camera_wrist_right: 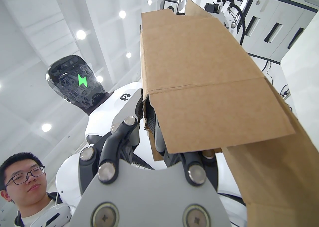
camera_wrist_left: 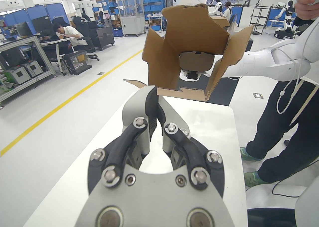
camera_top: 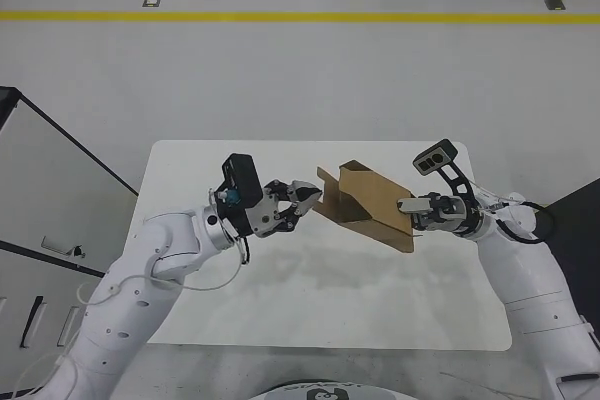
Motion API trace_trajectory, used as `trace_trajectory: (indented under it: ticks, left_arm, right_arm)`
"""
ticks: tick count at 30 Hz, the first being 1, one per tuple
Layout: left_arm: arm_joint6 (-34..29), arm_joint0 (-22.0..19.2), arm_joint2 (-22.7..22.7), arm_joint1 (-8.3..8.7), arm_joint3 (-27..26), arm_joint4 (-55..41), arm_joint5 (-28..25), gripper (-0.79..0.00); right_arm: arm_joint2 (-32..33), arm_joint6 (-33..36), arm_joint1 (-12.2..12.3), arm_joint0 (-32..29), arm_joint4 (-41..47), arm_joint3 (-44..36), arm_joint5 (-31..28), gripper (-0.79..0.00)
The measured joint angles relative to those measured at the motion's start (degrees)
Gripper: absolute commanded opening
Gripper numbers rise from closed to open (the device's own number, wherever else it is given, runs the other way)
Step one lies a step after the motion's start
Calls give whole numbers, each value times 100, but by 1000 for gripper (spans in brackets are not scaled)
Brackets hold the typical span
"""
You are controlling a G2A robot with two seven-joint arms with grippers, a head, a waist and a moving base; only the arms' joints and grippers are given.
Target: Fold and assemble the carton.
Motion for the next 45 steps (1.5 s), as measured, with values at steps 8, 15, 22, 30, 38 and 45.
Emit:
trace_trajectory:
  ticks: [8,15,22,30,38,45]
  left_arm:
    - [-2,-63,239,-40,-85,119,33,-785]
    - [-8,-48,312,-54,-184,273,100,-785]
    - [-33,12,328,-56,-282,368,129,-785]
    - [-51,70,289,-53,-349,415,180,-785]
    - [-80,23,295,-62,-314,393,187,-785]
    - [-104,-69,327,-75,-259,373,164,-785]
  right_arm:
    - [0,0,0,0,0,0,0,-785]
    - [0,0,0,0,0,0,0,-785]
    - [-1,-45,-2,-16,-14,-36,0,-785]
    - [82,-343,5,-180,-110,-256,174,-785]
    - [162,-355,4,-170,-99,-215,285,-785]
    - [195,-374,-5,-142,-68,-132,357,-785]
